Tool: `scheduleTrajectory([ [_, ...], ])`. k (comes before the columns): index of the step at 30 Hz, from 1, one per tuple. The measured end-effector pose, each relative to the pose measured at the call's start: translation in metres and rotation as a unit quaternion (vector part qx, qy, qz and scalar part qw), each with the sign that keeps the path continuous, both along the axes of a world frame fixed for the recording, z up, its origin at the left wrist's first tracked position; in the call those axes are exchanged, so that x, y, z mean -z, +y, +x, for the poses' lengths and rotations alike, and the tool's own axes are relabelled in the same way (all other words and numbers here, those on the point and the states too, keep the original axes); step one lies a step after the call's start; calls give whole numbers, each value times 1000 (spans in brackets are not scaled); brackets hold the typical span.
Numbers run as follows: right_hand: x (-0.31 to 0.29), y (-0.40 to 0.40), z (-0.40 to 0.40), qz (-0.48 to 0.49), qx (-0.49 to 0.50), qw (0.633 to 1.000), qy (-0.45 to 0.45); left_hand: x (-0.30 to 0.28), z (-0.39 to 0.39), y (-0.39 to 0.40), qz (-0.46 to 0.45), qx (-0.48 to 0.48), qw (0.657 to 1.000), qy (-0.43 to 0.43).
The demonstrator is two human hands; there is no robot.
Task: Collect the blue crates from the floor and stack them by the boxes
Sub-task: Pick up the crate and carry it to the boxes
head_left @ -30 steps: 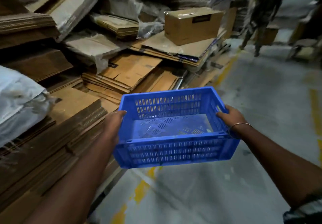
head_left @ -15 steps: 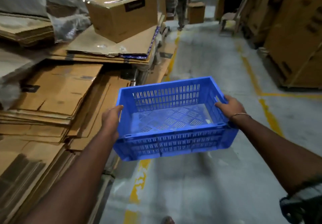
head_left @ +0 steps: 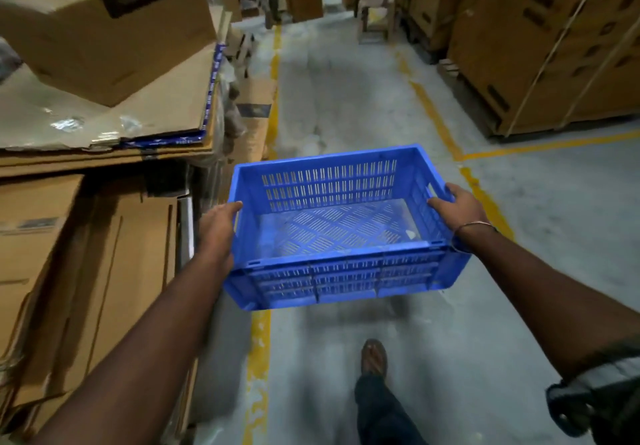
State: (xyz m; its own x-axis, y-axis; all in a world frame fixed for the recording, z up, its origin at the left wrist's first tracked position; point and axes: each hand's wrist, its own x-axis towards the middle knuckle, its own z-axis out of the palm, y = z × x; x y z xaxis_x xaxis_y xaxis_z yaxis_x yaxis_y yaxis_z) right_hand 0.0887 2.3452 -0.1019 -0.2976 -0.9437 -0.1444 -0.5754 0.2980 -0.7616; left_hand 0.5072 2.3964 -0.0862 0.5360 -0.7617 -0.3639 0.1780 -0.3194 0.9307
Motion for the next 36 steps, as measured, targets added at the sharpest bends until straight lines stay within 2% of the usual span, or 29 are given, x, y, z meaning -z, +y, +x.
scheduleTrajectory([
  [6, 21, -109, -28, 15, 21, 1000, -9, 20, -27, -121, 0, 3, 1000, -16],
  [14, 22, -267, -53, 30, 34, 999, -4, 23, -58, -291, -35, 14, 999, 27],
  [22, 49, -446, -50, 36, 74, 996, -28, 74, -25, -507, 20, 70, 997, 38],
  [28, 47, -598, -47, 52, 104, 992, -44, 43, -25, -675, 8, 89, 995, 40],
  [36, 43, -768, -59, 41, 143, 988, -52, 30, -46, -876, 18, 119, 992, 44],
])
